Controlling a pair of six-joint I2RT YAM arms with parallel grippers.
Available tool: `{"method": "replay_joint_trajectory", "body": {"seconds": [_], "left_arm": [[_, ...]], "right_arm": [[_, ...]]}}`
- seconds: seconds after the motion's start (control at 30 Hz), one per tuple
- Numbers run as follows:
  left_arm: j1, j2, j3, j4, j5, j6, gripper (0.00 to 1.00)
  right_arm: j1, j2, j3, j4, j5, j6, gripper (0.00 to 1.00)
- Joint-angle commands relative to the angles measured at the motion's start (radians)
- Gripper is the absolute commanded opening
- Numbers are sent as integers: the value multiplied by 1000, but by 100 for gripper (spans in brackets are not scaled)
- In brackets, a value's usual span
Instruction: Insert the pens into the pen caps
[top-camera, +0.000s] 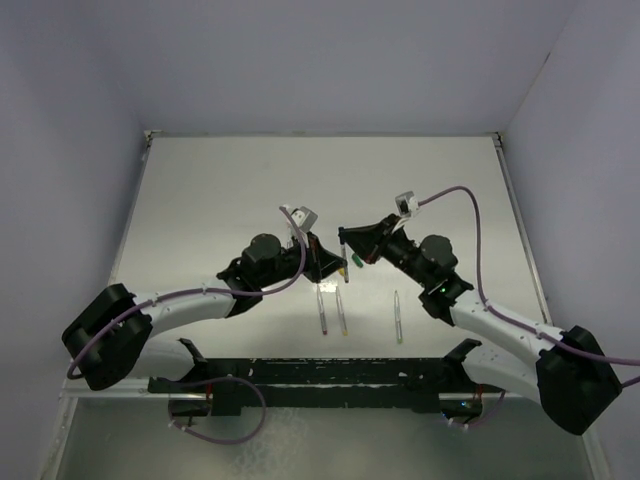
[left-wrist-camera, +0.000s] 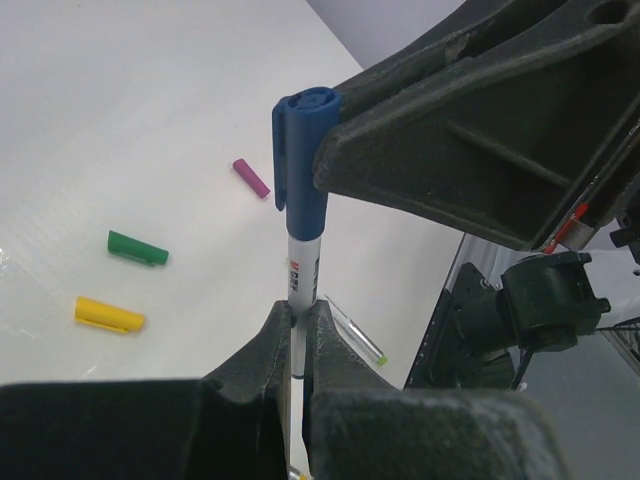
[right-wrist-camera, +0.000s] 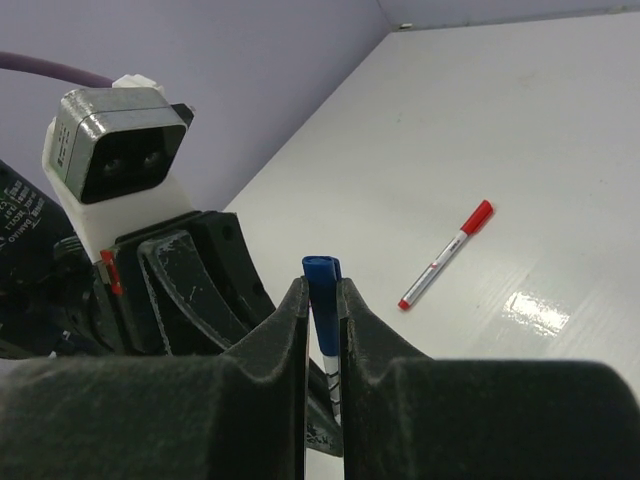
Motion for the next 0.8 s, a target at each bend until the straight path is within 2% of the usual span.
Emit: {"method": "replay_joint_trajectory", "body": {"seconds": [0.0,0.27,0.53,0.63,0.7,0.77], "left_arm": [[65,-84,68,263,-164,37,0],[76,-112,65,227,-173,54,0],[76,-93,55,160,-164,54,0],[76,-100,72,53,-210,87,0],[77,-102,110,-90,-259,122,0],[77,-89,176,-238,-333,153,0]], "right_arm": [[56,28,-46,-233,-121,-10,0],[59,35,-38,-238,-100,-15,0],[60,49,77,-289,-27,-48,0],[59,24,117,-348,34,-77,0],[59,3,139,-414,77,-97,1],[60,-16,157,-517,127,-96,9]]}}
